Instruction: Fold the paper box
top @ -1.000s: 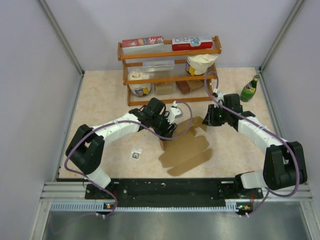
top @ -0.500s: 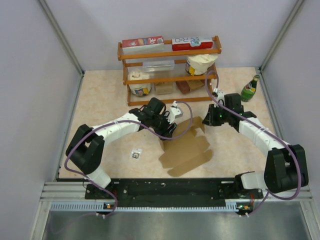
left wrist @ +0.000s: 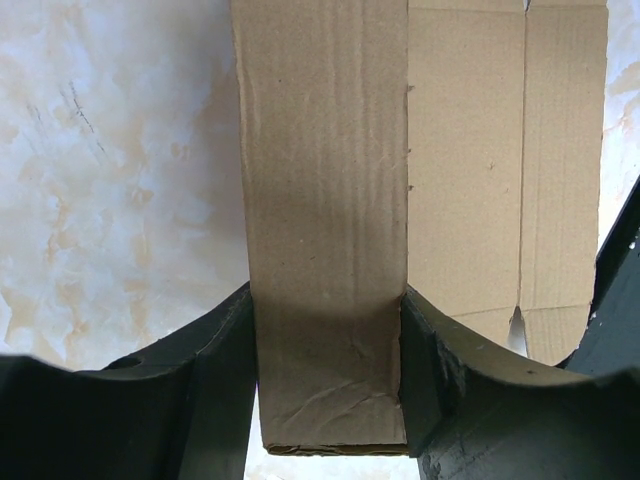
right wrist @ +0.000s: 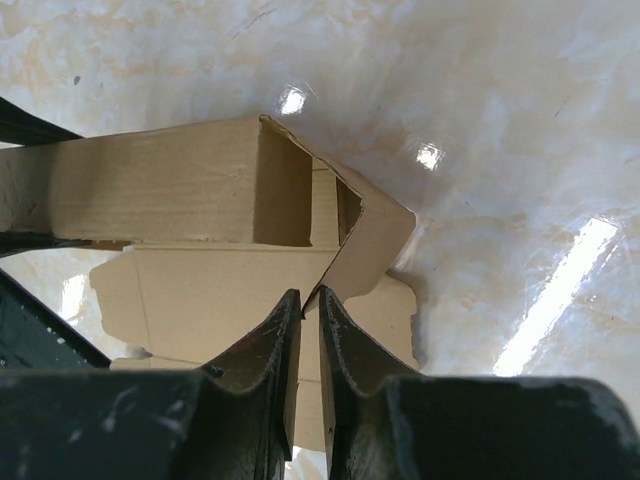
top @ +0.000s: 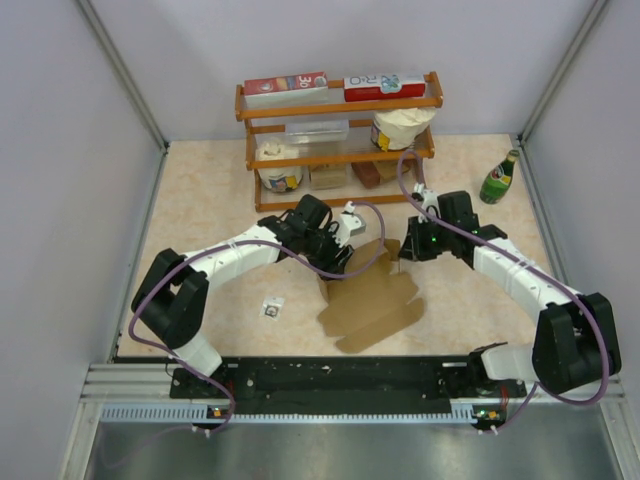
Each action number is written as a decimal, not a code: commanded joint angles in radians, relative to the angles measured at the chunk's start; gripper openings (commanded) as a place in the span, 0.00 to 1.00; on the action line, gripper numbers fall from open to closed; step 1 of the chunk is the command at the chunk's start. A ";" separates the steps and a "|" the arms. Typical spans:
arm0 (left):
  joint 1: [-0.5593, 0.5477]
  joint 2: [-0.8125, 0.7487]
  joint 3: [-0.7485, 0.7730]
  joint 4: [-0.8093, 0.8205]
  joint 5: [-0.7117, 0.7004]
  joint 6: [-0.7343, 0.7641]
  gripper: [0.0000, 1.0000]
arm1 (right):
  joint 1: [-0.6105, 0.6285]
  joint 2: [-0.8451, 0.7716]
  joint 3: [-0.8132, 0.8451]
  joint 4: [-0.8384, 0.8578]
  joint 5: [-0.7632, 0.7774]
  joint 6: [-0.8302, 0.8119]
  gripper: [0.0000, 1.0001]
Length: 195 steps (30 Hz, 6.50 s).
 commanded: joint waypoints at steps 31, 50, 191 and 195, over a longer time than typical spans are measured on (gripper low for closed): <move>-0.086 -0.017 0.014 0.014 -0.152 0.010 0.50 | 0.028 -0.099 -0.064 -0.043 -0.090 0.010 0.09; -0.141 -0.038 0.000 0.028 -0.302 -0.010 0.50 | -0.048 -0.225 0.011 -0.028 -0.102 0.095 0.25; -0.123 0.020 0.056 0.046 -0.274 -0.042 0.49 | 0.038 -0.043 0.035 -0.172 0.062 -0.021 0.00; -0.129 0.002 0.034 0.062 -0.296 -0.036 0.48 | 0.037 -0.047 0.007 -0.169 0.058 -0.013 0.01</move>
